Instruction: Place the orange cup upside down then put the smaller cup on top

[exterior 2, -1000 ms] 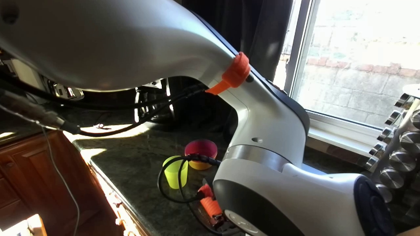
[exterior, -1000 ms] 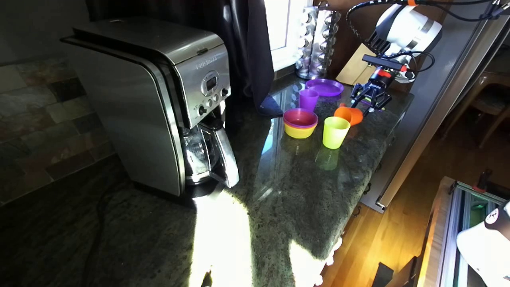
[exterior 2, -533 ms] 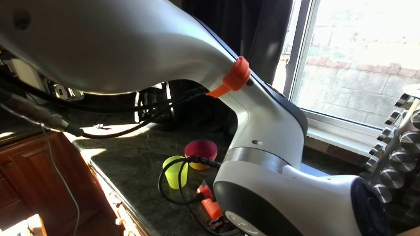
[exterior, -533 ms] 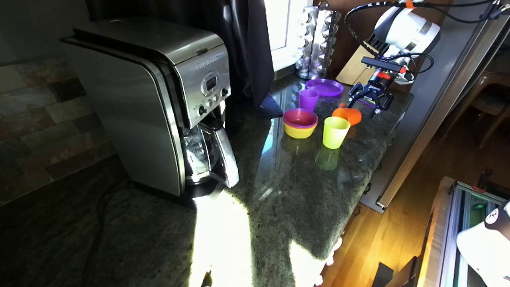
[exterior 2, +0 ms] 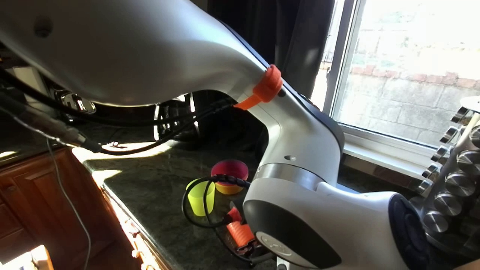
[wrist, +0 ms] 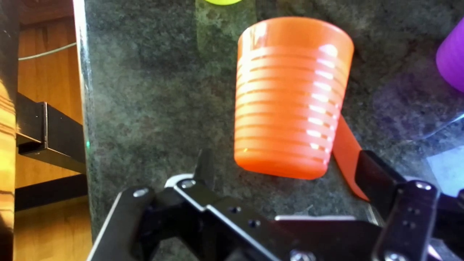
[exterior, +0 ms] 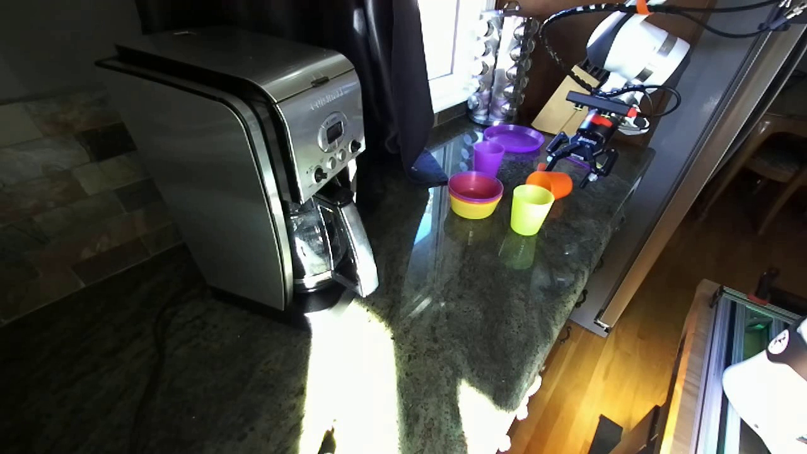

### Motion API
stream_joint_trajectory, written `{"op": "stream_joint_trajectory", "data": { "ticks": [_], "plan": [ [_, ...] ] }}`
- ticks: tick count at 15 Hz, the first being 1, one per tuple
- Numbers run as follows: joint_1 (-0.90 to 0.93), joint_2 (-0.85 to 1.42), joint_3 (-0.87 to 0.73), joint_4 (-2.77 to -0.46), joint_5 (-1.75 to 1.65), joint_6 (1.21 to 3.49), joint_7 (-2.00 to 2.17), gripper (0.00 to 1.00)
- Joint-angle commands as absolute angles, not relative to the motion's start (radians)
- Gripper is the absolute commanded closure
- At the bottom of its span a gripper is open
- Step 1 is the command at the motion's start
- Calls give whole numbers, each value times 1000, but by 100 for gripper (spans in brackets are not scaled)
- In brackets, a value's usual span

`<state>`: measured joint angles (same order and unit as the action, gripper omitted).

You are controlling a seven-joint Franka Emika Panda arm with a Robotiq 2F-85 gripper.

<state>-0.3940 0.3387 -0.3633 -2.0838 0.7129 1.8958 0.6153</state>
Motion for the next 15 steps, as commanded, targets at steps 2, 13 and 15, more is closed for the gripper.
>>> {"op": "stream_joint_trajectory", "data": {
  "ticks": [2,13,15],
  "plan": [
    [-379,368,-359,-2058,718,1879,641,1],
    [-329,306,-372,-2108,606,1973,643,57],
    [-305,256,-375,-2150,523,2054,638,57]
  ]
}}
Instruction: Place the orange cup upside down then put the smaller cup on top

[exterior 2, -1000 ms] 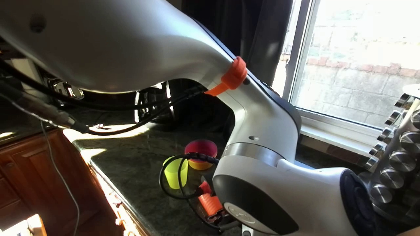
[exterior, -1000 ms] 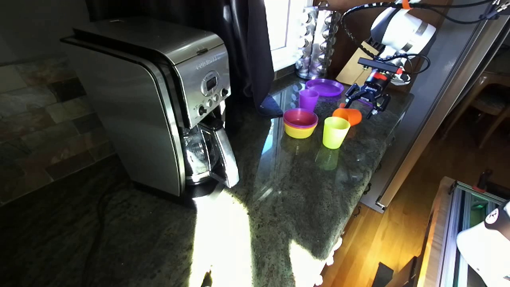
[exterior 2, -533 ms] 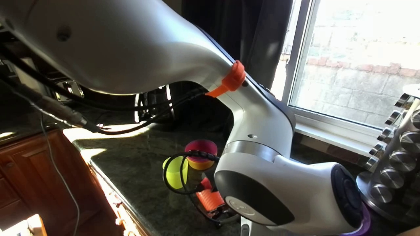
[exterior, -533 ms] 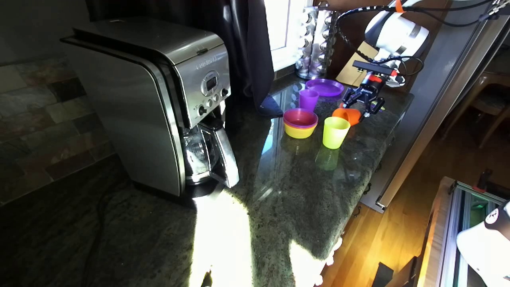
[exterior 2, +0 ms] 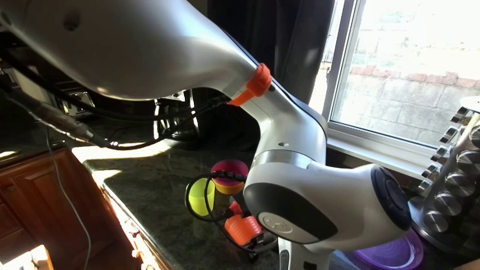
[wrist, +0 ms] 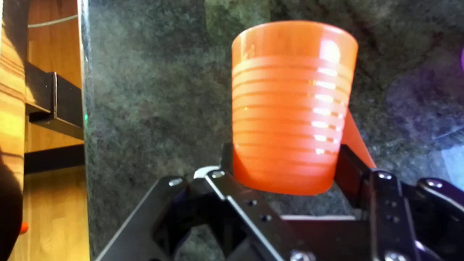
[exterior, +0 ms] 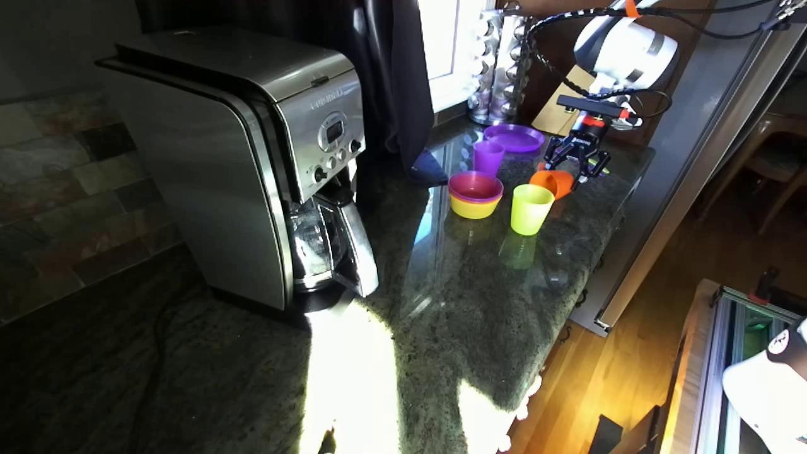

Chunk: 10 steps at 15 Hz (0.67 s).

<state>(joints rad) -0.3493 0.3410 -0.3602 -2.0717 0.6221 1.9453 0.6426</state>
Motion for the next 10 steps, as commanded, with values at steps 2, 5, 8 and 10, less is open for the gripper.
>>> {"op": "stream_joint_trajectory", "data": {
  "ticks": [2,5,8,10],
  "plan": [
    [-287,203,-372,-2200,445,2150,647,57],
    [-257,104,-363,-2303,333,2292,656,57],
    [-239,8,-355,-2408,209,2422,694,57],
    [-240,-36,-343,-2463,125,2491,735,57]
  ]
}}
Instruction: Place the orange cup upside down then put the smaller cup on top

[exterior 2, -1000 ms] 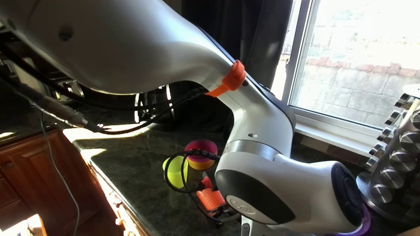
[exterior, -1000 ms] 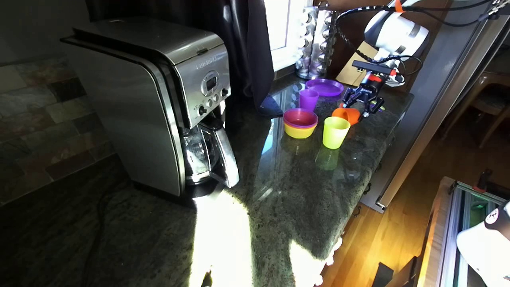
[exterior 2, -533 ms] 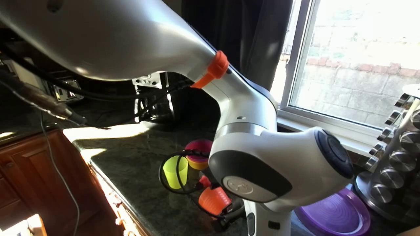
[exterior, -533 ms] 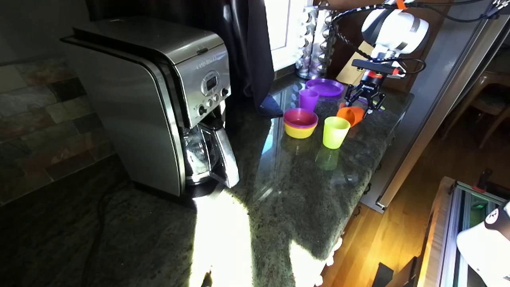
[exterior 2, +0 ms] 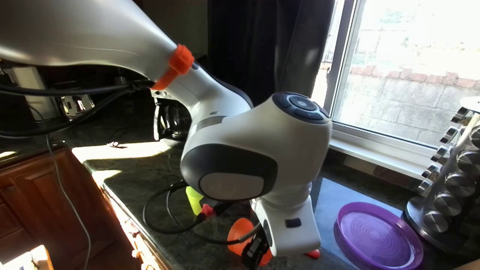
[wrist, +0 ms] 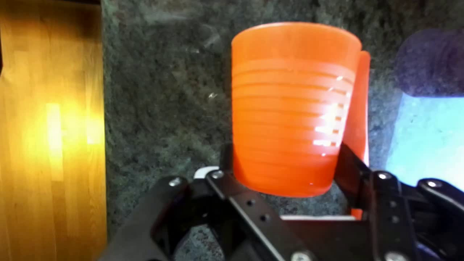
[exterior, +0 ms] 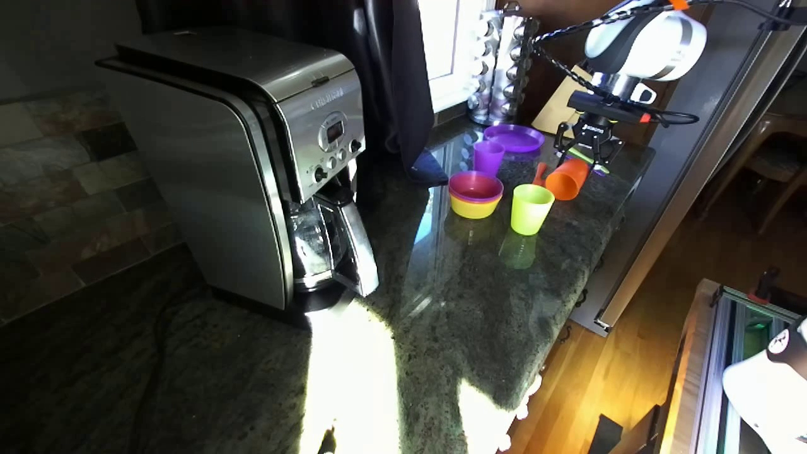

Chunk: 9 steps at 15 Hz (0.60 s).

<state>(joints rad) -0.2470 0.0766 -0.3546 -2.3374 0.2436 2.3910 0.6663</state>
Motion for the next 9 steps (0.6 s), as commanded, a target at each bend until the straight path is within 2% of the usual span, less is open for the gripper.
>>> {"op": "stream_joint_trajectory", "data": {
  "ticks": [1,9],
  "plan": [
    [-245,-51,-335,-2485,81,2524,764,57],
    [-322,-119,-266,-2569,-343,2699,1064,57]
  ]
}}
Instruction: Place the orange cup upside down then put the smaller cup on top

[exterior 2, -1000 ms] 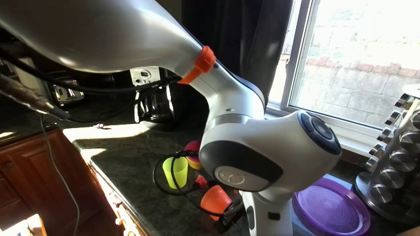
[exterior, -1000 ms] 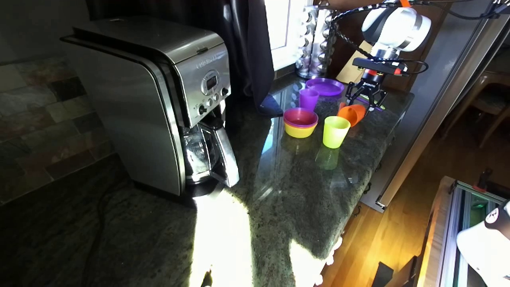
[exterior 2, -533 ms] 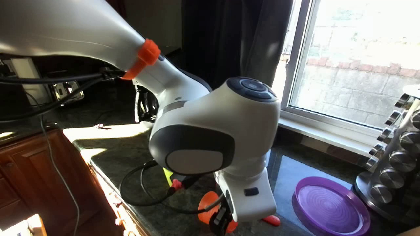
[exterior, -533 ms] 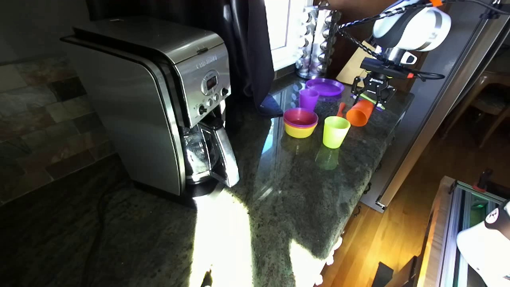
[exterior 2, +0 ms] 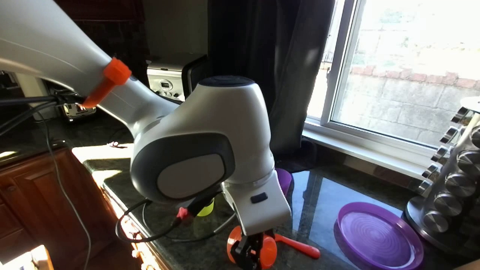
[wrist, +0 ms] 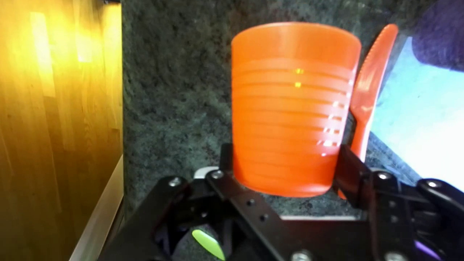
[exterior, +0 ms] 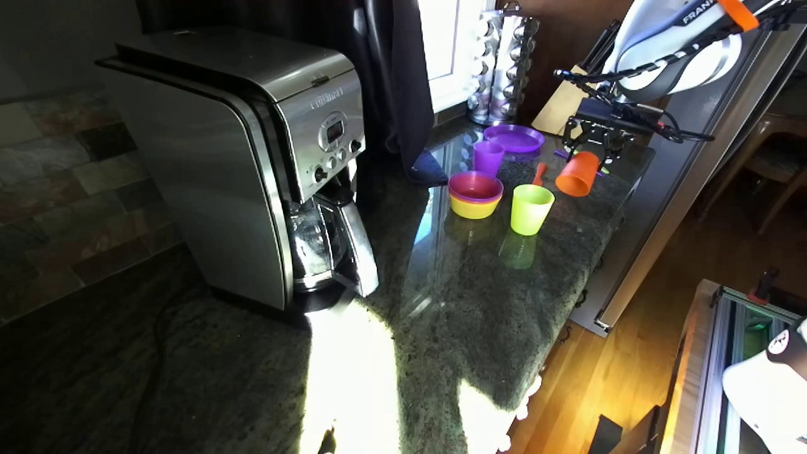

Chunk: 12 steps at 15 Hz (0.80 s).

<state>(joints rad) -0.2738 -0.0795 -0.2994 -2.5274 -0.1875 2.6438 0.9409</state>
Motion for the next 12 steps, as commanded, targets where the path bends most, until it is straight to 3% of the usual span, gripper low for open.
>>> {"op": "stream_joint_trajectory", "data": {
  "ticks": [1,12],
  "plan": [
    [-336,-121,-258,-2567,-404,2706,1108,57],
    [-370,-107,-235,-2537,-824,2646,1420,57]
  ]
}}
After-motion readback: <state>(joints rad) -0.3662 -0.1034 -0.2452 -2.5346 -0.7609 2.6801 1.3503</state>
